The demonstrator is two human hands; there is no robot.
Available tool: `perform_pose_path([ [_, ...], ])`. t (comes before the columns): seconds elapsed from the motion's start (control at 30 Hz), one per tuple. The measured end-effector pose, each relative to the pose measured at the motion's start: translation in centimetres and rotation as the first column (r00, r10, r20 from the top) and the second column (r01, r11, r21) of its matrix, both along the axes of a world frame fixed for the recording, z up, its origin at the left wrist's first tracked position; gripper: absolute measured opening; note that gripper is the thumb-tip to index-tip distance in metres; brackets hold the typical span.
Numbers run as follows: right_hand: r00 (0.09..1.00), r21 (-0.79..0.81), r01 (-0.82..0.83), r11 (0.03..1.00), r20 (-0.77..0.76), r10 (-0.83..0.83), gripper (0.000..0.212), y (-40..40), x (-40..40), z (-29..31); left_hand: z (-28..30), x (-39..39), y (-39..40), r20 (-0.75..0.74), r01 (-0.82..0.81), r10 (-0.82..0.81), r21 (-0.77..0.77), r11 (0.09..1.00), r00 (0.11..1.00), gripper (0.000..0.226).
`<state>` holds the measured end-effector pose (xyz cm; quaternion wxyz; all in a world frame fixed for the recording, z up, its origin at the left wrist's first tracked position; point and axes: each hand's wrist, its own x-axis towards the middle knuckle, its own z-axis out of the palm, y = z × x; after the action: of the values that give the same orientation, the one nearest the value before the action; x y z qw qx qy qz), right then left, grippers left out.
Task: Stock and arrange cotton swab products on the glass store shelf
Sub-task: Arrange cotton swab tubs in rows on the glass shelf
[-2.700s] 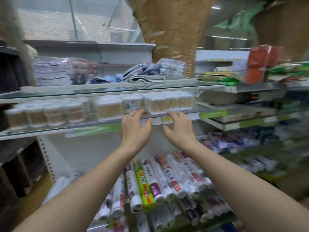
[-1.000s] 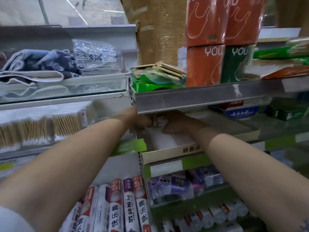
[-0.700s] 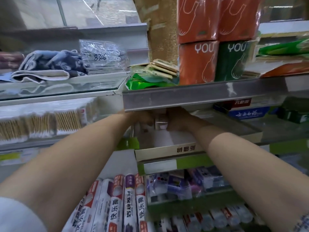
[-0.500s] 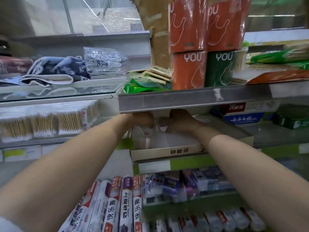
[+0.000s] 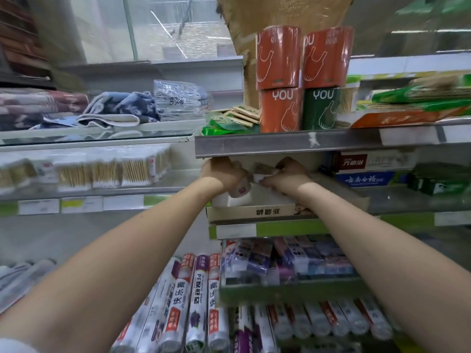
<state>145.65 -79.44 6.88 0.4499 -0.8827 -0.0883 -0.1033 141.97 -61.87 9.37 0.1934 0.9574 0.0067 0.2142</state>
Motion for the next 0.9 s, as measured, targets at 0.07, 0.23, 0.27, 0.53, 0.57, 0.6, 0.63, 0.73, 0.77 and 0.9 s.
perform_pose_path([
  [0.07,1.0,0.026,0.021,0.999,0.015,-0.022,0.053,-0.2,-1.7,0.5,0.2,-1.1,-0.4,0.001,-0.018,0.018,-0.057,0.998,1.0,0.027],
  [0.23,0.996,0.034,0.078,0.996,0.05,-0.08,0.056,-0.3,-6.7,0.9,-0.3,-4.7,0.9,0.025,0.054,-0.049,-0.285,0.957,0.998,0.03],
  [0.27,0.994,0.026,0.086,0.996,0.068,-0.088,0.056,-0.1,-8.0,0.8,-0.4,-5.8,1.4,0.032,0.072,-0.065,-0.32,0.945,0.997,0.03],
  [0.53,0.997,0.148,-0.026,0.989,0.074,0.015,0.067,6.8,-16.3,-0.7,-2.0,-16.4,9.3,0.027,0.075,-0.07,-0.51,0.857,0.997,0.043],
  [0.57,0.997,0.216,-0.059,0.974,0.055,0.048,0.065,8.0,-17.0,-1.0,-2.1,-17.7,10.5,0.03,0.069,-0.063,-0.545,0.835,0.998,0.04],
  [0.6,0.996,0.28,-0.093,0.955,0.037,0.086,0.064,9.8,-17.8,-1.3,-2.3,-19.1,12.1,0.033,0.056,-0.046,-0.575,0.816,0.998,0.038],
  [0.63,0.993,0.328,-0.112,0.938,0.013,0.114,0.065,11.2,-18.3,-1.6,-2.4,-20.3,13.3,0.035,0.044,-0.029,-0.593,0.804,0.999,0.037],
  [0.73,0.973,0.419,-0.189,0.888,-0.043,0.227,0.06,17.0,-20.3,-1.8,-2.9,-24.3,18.0,0.036,-0.027,0.062,-0.602,0.798,0.997,0.034],
  [0.77,0.964,0.435,-0.209,0.876,-0.061,0.26,0.055,19.0,-21.2,-1.7,-3.1,-25.6,19.6,0.031,-0.051,0.087,-0.607,0.793,0.996,0.033],
  [0.9,0.911,0.505,-0.307,0.806,-0.088,0.402,0.036,26.5,-24.8,-1.6,-3.7,-30.1,26.0,0.029,-0.122,0.182,-0.637,0.761,0.983,0.038],
])
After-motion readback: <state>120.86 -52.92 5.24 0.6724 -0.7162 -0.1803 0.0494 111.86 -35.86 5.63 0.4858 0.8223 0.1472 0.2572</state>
